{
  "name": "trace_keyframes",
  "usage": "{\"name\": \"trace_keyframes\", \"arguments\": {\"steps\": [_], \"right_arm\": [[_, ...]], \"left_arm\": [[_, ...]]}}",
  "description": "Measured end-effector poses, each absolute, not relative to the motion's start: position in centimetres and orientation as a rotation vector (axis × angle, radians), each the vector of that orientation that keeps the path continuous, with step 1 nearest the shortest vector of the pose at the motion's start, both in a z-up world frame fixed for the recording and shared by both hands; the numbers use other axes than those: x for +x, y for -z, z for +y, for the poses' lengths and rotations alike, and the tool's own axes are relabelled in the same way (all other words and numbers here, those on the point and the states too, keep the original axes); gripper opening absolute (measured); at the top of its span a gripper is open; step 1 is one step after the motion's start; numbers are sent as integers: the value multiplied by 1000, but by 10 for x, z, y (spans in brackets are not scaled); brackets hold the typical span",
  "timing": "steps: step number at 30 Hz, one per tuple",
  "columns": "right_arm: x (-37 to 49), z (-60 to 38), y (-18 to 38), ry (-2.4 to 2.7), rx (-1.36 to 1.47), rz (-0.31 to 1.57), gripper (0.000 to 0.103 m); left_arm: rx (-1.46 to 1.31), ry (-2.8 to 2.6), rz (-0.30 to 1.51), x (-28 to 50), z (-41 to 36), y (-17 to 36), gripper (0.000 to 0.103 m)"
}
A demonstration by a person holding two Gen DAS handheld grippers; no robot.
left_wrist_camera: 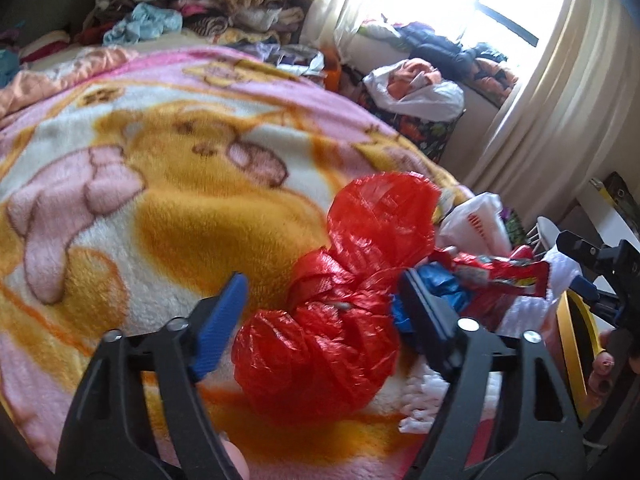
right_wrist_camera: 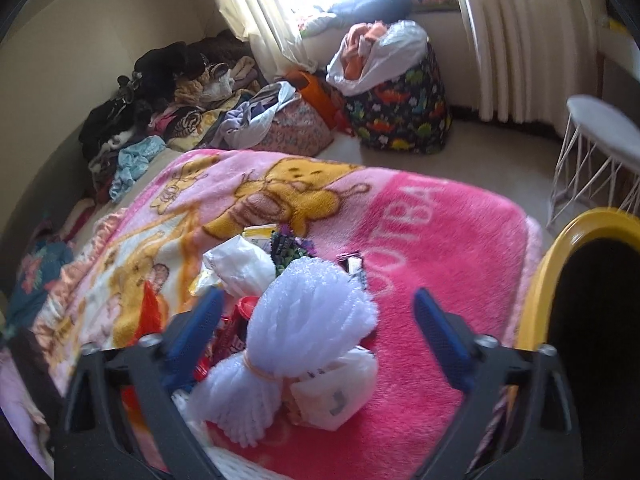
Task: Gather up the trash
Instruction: 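Grasp the red plastic bag with left tool while right tool grasps white foam net, then carry the red bag and white foam net over the yellow-rimmed bin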
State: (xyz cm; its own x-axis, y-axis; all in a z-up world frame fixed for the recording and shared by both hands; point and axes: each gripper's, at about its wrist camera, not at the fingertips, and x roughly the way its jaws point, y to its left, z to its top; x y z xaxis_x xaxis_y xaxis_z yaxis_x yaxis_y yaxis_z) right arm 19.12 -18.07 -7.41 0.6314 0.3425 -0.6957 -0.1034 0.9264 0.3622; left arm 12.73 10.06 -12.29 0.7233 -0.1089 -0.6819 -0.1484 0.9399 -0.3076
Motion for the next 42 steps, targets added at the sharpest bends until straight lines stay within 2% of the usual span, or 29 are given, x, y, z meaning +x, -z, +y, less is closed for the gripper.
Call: {"name": "trace_keyframes", "arguments": {"steps": [1, 2, 3, 4, 6, 14, 24, 42], "right_arm": [[192, -181, 75, -272, 317, 862, 63], [191, -183, 75, -287, 328, 863, 51], [191, -184, 72, -295, 333, 858, 45], [189, -185, 70, -303, 337, 848, 44], [183, -190, 61, -318, 349, 811, 41], [156, -210, 19, -331, 314, 676, 40], [134, -247, -1, -279, 326, 594, 40], [111, -299, -8, -172, 337, 536, 40]], "left_arm": [[-360, -21, 774, 128, 101, 124, 57], [-361, -20, 775, 128, 101, 125, 55], [-357, -18, 777, 127, 100, 125, 49], [-352, -15, 780, 126, 100, 124, 42], [-331, -23, 775, 125, 96, 121, 39], [-336, 6, 676, 109, 88, 85, 37], [-283, 113, 594, 101, 45, 41, 37], [-228, 236, 572, 94, -14, 25, 37]]}}
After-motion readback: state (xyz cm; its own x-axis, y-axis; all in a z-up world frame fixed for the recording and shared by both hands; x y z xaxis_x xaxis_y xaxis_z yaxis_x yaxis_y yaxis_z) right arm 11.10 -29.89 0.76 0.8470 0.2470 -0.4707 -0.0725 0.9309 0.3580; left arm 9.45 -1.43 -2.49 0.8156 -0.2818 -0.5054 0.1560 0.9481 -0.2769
